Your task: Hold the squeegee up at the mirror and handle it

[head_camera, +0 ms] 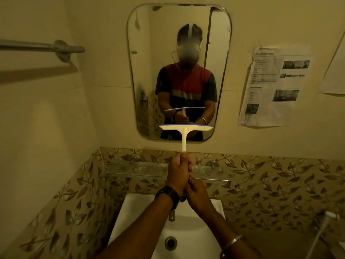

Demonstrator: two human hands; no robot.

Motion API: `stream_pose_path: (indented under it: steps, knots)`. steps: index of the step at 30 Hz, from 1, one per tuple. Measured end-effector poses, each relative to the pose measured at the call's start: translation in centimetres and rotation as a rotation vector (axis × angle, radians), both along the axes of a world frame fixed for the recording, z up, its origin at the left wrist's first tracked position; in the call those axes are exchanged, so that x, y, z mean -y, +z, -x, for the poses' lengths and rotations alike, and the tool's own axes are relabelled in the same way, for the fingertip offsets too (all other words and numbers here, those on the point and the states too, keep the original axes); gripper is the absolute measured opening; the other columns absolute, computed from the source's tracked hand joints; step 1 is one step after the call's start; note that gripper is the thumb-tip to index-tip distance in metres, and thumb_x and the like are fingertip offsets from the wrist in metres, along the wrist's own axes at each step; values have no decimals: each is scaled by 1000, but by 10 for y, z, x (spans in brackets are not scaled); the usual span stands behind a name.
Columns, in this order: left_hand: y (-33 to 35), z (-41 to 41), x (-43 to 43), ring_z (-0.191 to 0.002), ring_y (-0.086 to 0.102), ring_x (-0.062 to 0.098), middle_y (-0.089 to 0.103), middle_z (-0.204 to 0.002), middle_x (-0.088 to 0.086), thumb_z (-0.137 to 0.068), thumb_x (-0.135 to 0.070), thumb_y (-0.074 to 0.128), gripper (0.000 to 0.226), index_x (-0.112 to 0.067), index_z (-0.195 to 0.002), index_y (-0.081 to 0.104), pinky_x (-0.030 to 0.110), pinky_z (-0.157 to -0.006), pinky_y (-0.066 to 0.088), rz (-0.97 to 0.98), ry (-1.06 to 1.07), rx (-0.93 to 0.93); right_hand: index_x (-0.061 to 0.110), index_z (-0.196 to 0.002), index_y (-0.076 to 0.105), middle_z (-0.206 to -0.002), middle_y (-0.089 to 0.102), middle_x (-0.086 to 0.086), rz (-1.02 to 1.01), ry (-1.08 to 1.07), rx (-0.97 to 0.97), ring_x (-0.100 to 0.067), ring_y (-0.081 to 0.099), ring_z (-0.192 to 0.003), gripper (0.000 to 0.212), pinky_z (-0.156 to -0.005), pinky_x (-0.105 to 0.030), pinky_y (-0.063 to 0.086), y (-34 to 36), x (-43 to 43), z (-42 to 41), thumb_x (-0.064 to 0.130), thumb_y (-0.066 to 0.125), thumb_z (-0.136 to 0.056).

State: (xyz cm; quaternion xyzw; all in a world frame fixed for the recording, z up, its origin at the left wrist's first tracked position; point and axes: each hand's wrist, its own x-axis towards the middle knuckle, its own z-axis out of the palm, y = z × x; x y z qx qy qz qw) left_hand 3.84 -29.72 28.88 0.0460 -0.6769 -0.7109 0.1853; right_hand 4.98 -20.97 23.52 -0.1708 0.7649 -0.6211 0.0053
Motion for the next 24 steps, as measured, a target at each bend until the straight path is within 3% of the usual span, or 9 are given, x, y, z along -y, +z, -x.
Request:
stream_pose_path:
  steps: [3,8,11,15,18,22,24]
  knots:
    - [3,-2,6,-46,41,10,52,-63,3,-111,-39,39,42,-10,-87,59,25,-43,39,-6,-6,-1,7,-81,70,-66,71,-9,23,1,27,-18,70,-58,33,-57,-25,55,1,6,3,13,50,-107]
    - [9,-4,17,-47,41,10,52,-64,2,-111,-36,41,39,-5,-96,59,26,-44,38,-3,-27,-51,8,-86,73,-74,71,-18,44,-27,36,-36,70,-67,31,-63,-43,60,1,17,2,17,52,-107]
    - [6,-5,26,-49,44,11,54,-64,1,-110,-38,42,36,-10,-94,58,28,-45,40,72,-28,-80,6,-91,73,-78,73,-18,46,-31,49,-36,72,-71,29,-63,-37,61,2,25,-3,17,51,-107]
    - [6,-2,42,-53,46,11,55,-64,-1,-109,-42,44,35,-16,-90,57,31,-51,42,206,-14,-126,10,-95,74,-82,78,-3,112,-26,81,-17,76,-78,25,-65,-26,59,9,42,-8,11,52,-106]
    - [7,1,54,-55,51,8,58,-65,-6,-103,-51,46,36,-20,-90,59,29,-55,45,282,-4,-140,11,-95,75,-83,78,-2,136,-23,105,-15,75,-79,24,-67,-25,58,13,56,-9,10,53,-105]
    - [12,4,70,-55,50,10,58,-66,-1,-107,-39,49,33,-12,-93,61,30,-52,45,231,-25,-159,15,-97,74,-90,78,-7,178,-48,81,-22,75,-84,26,-72,-34,63,18,75,-7,11,51,-106]
    - [13,5,78,-56,46,14,56,-68,1,-108,-34,49,32,-8,-94,61,30,-49,43,172,-66,-155,11,-95,74,-87,77,-8,183,-55,70,-21,75,-81,28,-68,-29,60,20,83,-4,11,49,-107]
